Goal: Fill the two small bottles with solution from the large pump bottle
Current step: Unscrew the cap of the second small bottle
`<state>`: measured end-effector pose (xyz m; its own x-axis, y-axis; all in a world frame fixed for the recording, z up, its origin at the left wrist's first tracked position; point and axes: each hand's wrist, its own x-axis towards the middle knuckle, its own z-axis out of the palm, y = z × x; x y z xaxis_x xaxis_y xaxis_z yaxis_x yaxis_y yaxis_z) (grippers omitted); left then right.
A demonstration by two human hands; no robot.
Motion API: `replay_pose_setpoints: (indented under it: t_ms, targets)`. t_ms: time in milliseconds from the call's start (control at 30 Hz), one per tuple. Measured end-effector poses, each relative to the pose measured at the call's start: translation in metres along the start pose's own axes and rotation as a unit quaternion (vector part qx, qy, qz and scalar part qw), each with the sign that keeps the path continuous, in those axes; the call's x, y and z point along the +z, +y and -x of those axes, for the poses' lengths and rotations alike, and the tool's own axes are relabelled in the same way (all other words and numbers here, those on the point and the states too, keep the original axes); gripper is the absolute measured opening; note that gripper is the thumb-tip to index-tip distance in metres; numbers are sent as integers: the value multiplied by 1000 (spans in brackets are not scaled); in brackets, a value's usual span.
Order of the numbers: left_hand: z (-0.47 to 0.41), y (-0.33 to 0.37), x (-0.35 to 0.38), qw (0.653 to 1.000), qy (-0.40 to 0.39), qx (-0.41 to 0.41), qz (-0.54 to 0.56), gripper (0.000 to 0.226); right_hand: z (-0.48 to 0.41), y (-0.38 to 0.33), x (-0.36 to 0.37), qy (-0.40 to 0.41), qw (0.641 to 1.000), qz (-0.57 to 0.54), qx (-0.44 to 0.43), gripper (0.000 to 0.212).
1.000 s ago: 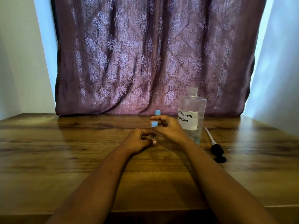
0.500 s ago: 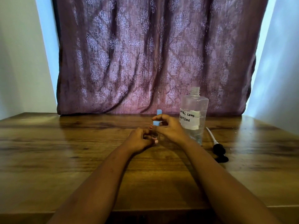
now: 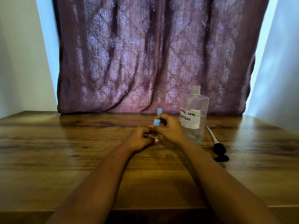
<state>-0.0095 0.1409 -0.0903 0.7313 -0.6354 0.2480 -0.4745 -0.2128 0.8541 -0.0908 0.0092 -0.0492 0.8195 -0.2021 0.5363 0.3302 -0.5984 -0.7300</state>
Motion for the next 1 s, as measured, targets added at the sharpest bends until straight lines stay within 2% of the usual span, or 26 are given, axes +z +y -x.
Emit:
replay_pose_setpoints:
  t_ms: [200, 267, 367, 467, 567, 633, 800, 900, 1000]
  targets:
    - [1, 1, 0, 1000, -6, 0, 9, 22, -3, -3, -10, -77, 996, -40, 10, 39]
    - [0, 1, 0, 1000, 1, 1, 10, 18, -2, -4, -7, -52, 997, -47, 7, 40]
    - [2, 4, 1, 1000, -3, 2, 20, 16, -2, 0, -2, 4, 1000, 11, -9, 30]
    - [4, 6, 0, 1000, -7, 1, 2, 17, -4, 2, -4, -27, 1000, 12, -4, 27]
    - [3, 4, 0, 1000, -2, 1, 5, 22, -4, -2, -9, -79, 996, -33, 8, 35]
    - [2, 3, 0, 1000, 4, 3, 1, 24, -4, -4, -9, -71, 996, -44, 8, 37]
    - [2, 5, 1, 1000, 1, 4, -3, 19, -3, 4, 2, 13, 999, 44, -21, 28]
    - [2, 5, -1, 1000, 1, -2, -7, 19, -6, 5, 3, -7, 999, 33, -23, 23]
    - [2, 5, 0, 1000, -1, -13, 1, 20, -5, 0, -1, -54, 998, -29, -1, 28]
